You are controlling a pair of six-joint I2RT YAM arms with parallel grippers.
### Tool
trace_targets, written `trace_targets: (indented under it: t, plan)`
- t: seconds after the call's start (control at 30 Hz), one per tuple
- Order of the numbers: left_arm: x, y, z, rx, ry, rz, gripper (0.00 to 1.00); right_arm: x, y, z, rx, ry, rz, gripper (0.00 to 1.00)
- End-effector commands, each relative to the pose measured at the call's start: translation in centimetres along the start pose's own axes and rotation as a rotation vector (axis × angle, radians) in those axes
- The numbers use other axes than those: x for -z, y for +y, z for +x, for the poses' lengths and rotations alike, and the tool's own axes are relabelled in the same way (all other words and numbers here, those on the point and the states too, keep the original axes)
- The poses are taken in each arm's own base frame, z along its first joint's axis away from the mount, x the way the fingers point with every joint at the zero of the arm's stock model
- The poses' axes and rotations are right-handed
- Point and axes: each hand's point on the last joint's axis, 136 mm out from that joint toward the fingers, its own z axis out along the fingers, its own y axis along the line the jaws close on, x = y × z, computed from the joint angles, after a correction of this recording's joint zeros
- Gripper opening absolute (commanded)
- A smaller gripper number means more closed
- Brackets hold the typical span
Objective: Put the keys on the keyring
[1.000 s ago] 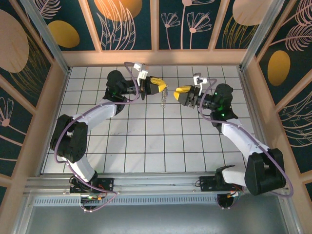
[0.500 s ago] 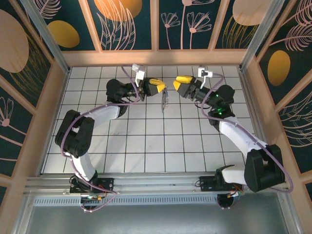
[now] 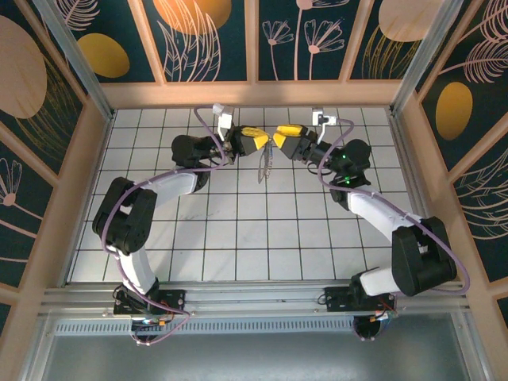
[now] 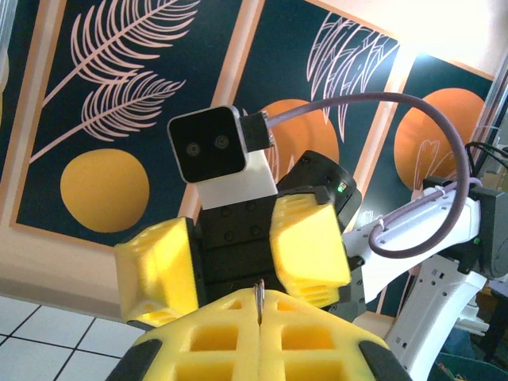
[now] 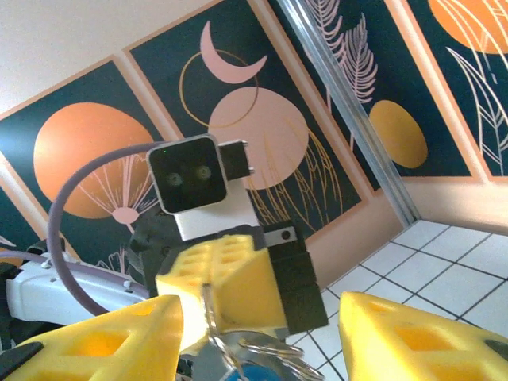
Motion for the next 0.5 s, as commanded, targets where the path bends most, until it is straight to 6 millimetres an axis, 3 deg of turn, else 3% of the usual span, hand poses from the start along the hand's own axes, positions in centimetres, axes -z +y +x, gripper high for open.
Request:
trace_targets:
  t: [0.0,0.33,0.47]
  plan:
    - [-0.18,-0.50,-0.58,-0.025,-0.034,0.021,0.00,-0.37,2.48,-0.88,0.053,-0.023,-0.094,0.54]
    - [-0.36,-0.25,-0.83,-0.016,-0.046,0.030,0.00,-1.11,2.39,-0.26,0.039,-0.007,-0.107,0.50]
    - [-0.42,-0.28,-0.86,-0.017,-0.048,0.032,0.00,-1.18,2.26,-0.17,0.036,-0.005,-0.106,0.42]
